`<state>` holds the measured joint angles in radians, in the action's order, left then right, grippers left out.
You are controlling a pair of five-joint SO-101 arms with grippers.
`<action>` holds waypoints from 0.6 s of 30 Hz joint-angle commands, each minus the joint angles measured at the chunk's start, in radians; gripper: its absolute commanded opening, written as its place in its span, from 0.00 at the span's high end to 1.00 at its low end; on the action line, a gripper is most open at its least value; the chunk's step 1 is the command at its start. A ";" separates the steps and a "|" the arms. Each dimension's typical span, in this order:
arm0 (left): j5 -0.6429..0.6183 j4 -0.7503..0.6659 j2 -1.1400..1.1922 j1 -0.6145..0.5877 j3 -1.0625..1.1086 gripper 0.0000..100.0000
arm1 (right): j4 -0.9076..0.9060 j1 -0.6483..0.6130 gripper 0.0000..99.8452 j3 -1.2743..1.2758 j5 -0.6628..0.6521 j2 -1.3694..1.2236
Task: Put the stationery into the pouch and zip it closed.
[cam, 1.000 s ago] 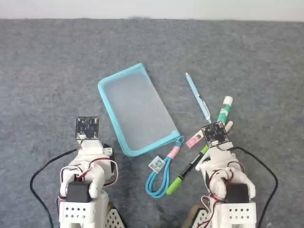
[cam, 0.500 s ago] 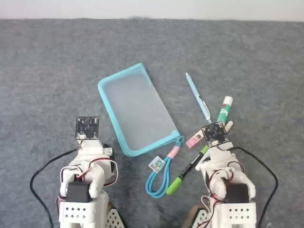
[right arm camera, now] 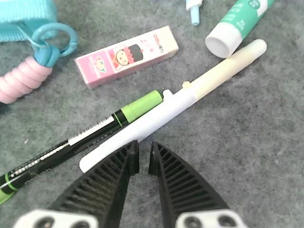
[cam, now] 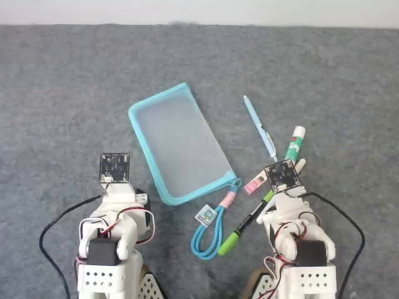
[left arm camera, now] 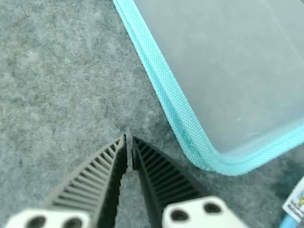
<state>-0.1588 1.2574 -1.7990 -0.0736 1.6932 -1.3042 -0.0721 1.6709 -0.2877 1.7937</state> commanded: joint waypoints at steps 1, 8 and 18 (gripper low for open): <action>-0.009 0.005 -0.018 -0.006 -0.008 0.98 | -0.005 -0.004 0.95 0.012 0.006 0.021; -0.009 0.005 -0.018 -0.006 -0.008 0.98 | -0.005 -0.016 0.95 0.012 0.006 0.021; -0.009 0.005 -0.018 -0.006 -0.008 0.98 | 0.041 -0.188 0.95 0.011 0.003 0.021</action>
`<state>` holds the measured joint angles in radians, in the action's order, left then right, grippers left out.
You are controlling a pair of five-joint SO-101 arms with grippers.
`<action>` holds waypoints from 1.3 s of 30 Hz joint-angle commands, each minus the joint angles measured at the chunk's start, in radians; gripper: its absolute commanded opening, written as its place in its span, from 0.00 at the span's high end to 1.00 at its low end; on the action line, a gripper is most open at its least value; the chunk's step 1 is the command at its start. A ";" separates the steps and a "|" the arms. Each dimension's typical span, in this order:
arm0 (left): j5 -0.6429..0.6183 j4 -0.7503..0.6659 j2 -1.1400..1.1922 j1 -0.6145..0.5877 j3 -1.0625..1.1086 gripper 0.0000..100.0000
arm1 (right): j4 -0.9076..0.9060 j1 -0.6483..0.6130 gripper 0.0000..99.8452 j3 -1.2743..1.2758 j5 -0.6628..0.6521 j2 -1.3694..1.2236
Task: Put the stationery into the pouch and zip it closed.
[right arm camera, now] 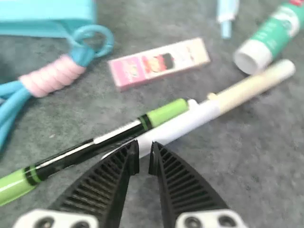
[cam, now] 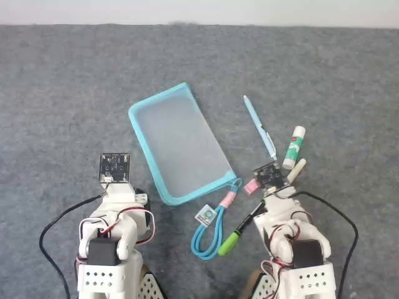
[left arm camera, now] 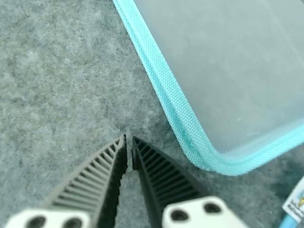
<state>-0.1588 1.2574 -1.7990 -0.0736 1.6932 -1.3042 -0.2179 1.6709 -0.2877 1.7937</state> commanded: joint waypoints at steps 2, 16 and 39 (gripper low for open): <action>-0.009 0.005 -0.018 -0.005 -0.008 0.98 | 0.079 -0.015 0.95 0.011 -0.011 0.022; -0.009 0.005 -0.018 -0.006 -0.008 0.98 | 0.216 0.024 0.95 -0.339 -0.089 -0.219; -0.009 0.005 -0.018 -0.006 -0.008 0.98 | 0.220 -0.423 0.95 -0.965 0.623 -1.506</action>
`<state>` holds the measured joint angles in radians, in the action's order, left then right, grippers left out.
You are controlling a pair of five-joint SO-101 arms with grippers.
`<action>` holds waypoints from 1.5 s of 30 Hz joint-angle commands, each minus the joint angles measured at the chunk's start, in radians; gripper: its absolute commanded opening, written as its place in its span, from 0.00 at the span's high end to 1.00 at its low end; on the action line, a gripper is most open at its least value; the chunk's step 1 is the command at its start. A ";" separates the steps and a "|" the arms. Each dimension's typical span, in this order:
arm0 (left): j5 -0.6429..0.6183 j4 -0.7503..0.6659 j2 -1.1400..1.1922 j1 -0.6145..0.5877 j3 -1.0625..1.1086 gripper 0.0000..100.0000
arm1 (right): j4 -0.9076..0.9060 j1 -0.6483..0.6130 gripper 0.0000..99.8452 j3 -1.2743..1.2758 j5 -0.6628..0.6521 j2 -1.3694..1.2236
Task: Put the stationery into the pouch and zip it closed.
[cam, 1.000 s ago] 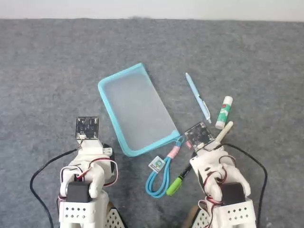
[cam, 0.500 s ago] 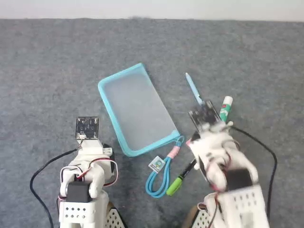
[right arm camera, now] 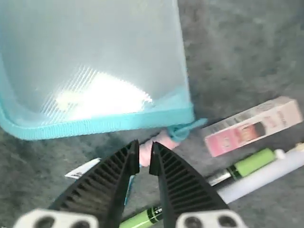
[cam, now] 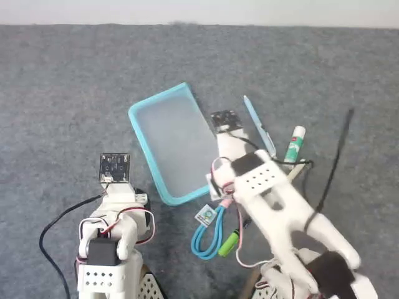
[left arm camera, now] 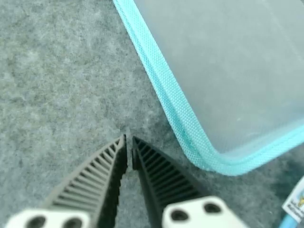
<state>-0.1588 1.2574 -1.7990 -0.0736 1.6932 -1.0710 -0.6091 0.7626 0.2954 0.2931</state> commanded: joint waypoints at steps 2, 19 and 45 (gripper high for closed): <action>-0.009 0.005 -0.018 -0.006 -0.008 0.98 | -0.025 -0.038 0.95 -0.057 0.074 -0.007; -0.009 0.005 -0.018 -0.006 -0.008 0.98 | -0.058 -0.067 0.84 -0.052 0.084 -0.019; -0.009 0.005 -0.018 -0.006 -0.008 0.98 | 0.041 0.054 0.96 -0.057 0.006 -0.188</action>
<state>-0.1588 1.2574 -1.7990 -0.0736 1.6932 -1.0434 -0.5708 0.7319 0.3859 0.1043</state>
